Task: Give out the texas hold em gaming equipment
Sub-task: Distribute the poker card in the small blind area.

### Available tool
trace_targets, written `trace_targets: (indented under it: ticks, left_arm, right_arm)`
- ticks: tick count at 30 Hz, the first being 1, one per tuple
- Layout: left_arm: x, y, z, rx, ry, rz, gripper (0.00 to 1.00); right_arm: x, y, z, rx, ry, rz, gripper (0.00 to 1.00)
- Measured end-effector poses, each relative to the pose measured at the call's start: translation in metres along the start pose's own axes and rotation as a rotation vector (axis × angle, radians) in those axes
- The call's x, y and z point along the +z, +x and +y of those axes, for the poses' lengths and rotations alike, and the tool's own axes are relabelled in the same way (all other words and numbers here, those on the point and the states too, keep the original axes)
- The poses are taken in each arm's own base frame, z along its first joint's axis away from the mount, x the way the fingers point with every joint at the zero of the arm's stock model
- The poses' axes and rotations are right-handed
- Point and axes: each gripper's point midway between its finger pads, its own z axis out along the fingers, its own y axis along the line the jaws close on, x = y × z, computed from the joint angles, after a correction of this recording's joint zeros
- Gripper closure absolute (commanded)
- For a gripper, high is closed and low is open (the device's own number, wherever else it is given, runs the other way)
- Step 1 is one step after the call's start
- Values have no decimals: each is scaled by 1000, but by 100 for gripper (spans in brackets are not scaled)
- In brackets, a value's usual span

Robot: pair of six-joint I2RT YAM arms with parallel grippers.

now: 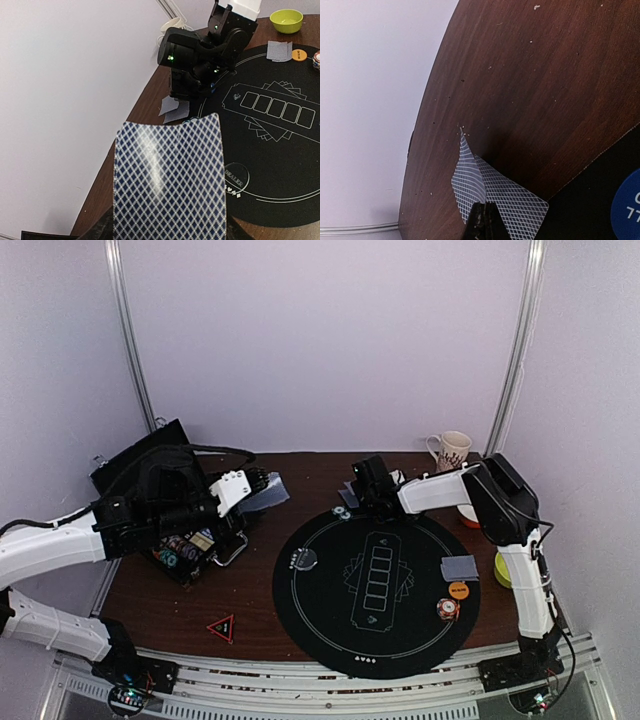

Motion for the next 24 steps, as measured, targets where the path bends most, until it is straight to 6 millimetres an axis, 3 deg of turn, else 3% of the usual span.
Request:
trace_targets:
  ticks: [9,17,21,24]
  left_arm:
    - [0,1,1,2,-5,5,45]
    - [0,3,0,7,-1,12,45]
    - [0,4,-1,11,0,18,45]
    - [0,6,-2,13,3,28,45]
  right_arm:
    - [0,1,0,21,0,7,93]
    - [0,4,-1,29,4,22,75]
    - [0,4,-1,30,5,24,60]
    - [0,4,-3,26,12,24,57]
